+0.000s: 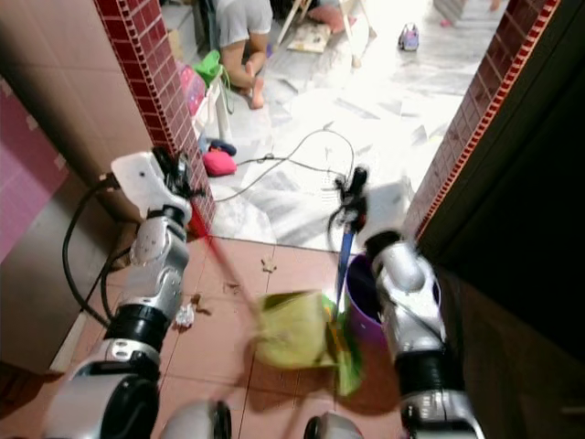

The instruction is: Sweep floor

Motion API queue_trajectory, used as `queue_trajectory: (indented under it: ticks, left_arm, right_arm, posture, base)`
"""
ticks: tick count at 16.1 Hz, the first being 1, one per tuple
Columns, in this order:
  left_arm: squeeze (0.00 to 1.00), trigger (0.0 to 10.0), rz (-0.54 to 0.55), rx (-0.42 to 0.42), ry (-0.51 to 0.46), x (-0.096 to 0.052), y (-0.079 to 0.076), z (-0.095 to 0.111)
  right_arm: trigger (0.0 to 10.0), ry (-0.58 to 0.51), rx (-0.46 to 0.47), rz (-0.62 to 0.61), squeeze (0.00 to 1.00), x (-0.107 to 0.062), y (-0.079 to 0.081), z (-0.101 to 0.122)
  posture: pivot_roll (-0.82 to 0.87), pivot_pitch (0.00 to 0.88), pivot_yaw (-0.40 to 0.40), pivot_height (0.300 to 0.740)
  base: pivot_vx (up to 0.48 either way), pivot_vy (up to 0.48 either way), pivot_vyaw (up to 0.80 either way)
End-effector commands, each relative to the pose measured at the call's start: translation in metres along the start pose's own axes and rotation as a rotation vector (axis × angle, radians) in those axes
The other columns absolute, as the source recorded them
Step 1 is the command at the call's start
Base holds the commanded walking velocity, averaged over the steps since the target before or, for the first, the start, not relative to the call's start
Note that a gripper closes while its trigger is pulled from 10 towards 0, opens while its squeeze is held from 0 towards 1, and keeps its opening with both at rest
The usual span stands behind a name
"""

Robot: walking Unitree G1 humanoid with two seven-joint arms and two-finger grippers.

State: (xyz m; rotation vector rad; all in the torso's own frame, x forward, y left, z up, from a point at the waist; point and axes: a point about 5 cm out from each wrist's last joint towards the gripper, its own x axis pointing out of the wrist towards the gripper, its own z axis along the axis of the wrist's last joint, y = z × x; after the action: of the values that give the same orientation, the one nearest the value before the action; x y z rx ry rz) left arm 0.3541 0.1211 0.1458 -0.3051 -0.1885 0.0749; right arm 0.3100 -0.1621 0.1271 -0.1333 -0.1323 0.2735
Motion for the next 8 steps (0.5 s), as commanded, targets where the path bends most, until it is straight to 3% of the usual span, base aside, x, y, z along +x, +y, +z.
queue_trajectory:
  ticks: [1, 4, 8]
  left_arm:
    - [0.0, 10.0, 0.03, -0.015, -0.095, 0.006, 0.009, 0.029]
    - [0.0, 10.0, 0.049, -0.001, -0.117, 0.004, 0.022, 0.043]
    - [0.0, 10.0, 0.06, -0.027, -0.138, 0.001, 0.032, 0.065]
  right_arm:
    - [10.0, 0.027, -0.004, -0.004, 0.0, -0.008, 0.005, -0.006]
    - [10.0, 0.077, 0.014, -0.006, 0.0, -0.016, 0.01, -0.02]
    - [10.0, 0.093, 0.02, -0.012, 0.0, -0.016, 0.011, -0.022]
  posture:
    - [-0.1, 0.0, -0.001, 0.74]
    - [-0.09, 0.0, 0.008, 0.74]
    - [-0.07, 0.0, 0.006, 0.74]
  base:
    - [0.0, 0.0, 0.0]
    - [0.0, 0.0, 0.0]
    - [0.0, 0.0, 0.0]
